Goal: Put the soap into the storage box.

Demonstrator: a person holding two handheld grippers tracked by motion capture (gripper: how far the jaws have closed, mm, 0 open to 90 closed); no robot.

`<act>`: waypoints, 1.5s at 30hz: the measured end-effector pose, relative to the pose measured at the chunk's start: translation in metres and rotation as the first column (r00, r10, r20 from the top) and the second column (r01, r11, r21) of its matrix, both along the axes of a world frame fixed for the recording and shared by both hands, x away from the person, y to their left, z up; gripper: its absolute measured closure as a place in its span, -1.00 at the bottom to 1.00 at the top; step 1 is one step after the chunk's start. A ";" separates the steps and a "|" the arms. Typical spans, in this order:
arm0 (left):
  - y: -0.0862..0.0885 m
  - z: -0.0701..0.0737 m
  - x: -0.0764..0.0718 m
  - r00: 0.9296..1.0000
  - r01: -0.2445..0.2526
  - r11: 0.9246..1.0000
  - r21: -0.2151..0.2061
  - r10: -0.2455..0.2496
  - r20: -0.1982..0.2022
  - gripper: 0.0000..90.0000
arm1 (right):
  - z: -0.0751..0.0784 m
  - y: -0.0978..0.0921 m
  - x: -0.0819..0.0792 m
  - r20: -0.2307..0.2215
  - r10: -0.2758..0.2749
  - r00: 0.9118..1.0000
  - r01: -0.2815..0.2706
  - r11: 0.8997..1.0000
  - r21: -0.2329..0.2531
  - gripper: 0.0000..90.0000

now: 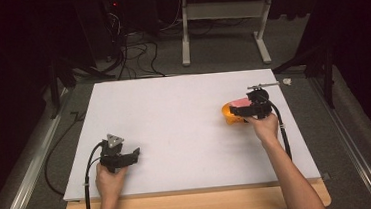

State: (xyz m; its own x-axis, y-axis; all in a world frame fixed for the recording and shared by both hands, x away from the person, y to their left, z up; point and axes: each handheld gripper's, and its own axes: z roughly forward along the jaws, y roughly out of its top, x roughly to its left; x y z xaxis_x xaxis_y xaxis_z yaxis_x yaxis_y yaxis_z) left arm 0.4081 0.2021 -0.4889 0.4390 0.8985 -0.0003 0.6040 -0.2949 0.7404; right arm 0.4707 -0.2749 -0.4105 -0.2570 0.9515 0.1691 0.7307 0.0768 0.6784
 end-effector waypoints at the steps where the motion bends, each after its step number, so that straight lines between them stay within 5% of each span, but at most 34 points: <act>1: 0.000 0.000 0.000 1.000 0.000 1.000 0.000 0.000 0.000 -0.54 | 0.000 0.000 0.000 0.000 0.000 1.000 0.000 1.000 0.000 -0.70; 22: 0.000 0.000 0.000 1.000 0.000 1.000 0.000 0.000 0.000 -0.54 | -0.019 0.000 0.020 -0.087 -0.075 0.993 0.077 0.997 0.012 -0.70; 45: 0.000 0.000 0.000 1.000 -0.001 1.000 0.001 0.001 0.003 -0.54 | -0.026 0.009 0.023 -0.111 -0.099 0.989 0.097 0.995 -0.029 -0.71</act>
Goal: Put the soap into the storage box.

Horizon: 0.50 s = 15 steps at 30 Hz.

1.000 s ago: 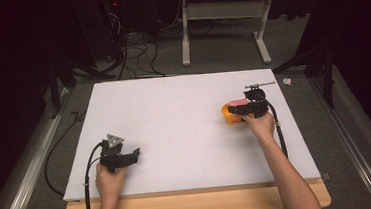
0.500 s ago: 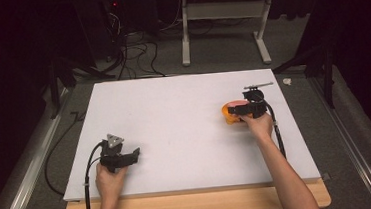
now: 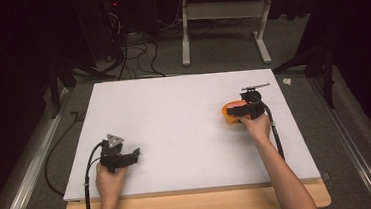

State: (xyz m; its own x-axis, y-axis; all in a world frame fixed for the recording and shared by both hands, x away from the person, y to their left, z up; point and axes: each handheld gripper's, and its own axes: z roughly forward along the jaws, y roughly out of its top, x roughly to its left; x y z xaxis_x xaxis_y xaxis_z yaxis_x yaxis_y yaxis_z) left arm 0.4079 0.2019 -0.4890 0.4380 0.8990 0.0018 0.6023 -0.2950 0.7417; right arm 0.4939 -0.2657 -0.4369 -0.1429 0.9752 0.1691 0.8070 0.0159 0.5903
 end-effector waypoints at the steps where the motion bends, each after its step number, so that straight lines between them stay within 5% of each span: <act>1: 0.000 0.000 0.000 1.000 0.000 1.000 0.000 0.000 0.000 -0.54 | 0.000 0.000 0.000 0.001 0.002 1.000 -0.002 1.000 0.000 -0.71; 15: 0.000 0.000 0.000 1.000 0.001 1.000 -0.001 -0.001 -0.003 -0.54 | 0.007 0.001 -0.006 0.023 -0.006 1.000 0.006 1.000 0.004 -0.70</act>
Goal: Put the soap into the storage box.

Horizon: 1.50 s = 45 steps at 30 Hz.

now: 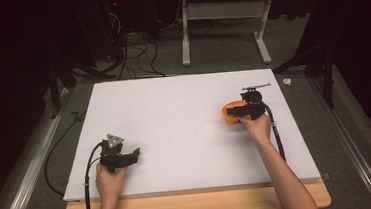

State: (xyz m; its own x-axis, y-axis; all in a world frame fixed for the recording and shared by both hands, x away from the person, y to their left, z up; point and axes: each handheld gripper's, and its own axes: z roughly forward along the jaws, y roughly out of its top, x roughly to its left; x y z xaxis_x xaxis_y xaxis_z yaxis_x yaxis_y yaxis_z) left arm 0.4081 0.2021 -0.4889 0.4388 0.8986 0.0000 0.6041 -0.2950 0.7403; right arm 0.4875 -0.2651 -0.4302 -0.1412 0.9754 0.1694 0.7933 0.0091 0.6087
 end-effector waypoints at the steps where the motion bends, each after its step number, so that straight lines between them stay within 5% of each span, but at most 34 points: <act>1: 0.000 0.000 0.000 1.000 -0.001 1.000 -0.001 0.001 0.001 -0.54 | 0.001 -0.001 -0.001 0.003 0.000 1.000 0.000 1.000 0.004 -0.70; 15: 0.000 0.000 0.000 1.000 0.000 1.000 0.001 0.000 0.002 -0.54 | 0.011 -0.012 -0.024 0.082 0.027 0.996 -0.031 0.998 0.050 -0.65; 22: 0.000 0.000 0.000 1.000 0.000 1.000 0.003 0.000 0.001 -0.54 | 0.020 -0.007 -0.045 0.157 0.105 0.982 -0.108 0.994 0.012 -0.62; 24: 0.000 0.000 0.000 1.000 0.000 1.000 0.003 0.000 0.001 -0.54 | 0.022 -0.004 -0.056 0.193 0.144 0.971 -0.147 0.989 -0.002 -0.58; 45: 0.000 0.000 0.000 1.000 0.000 1.000 0.004 0.000 0.004 -0.54 | 0.017 -0.003 -0.095 0.255 0.205 0.945 -0.209 0.978 -0.011 -0.50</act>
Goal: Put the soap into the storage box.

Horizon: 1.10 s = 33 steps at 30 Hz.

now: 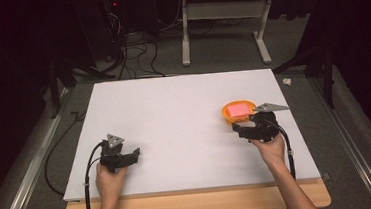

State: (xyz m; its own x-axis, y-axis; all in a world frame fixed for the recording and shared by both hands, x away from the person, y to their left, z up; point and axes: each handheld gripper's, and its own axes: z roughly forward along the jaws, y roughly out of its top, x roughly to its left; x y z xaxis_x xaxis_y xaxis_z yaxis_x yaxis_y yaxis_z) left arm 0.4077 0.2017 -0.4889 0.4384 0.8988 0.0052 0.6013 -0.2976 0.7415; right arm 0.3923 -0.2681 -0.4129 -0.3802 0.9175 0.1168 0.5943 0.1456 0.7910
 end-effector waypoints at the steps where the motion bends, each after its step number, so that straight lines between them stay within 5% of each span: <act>1: 0.000 0.000 0.000 1.000 0.000 1.000 0.001 0.000 0.001 -0.54 | 0.000 0.001 -0.002 0.005 0.005 1.000 -0.005 1.000 0.000 -0.50; 33: 0.000 0.000 0.000 1.000 0.000 1.000 0.000 0.000 0.001 -0.54 | -0.021 0.001 -0.029 0.004 0.048 0.999 -0.048 0.999 0.027 -0.44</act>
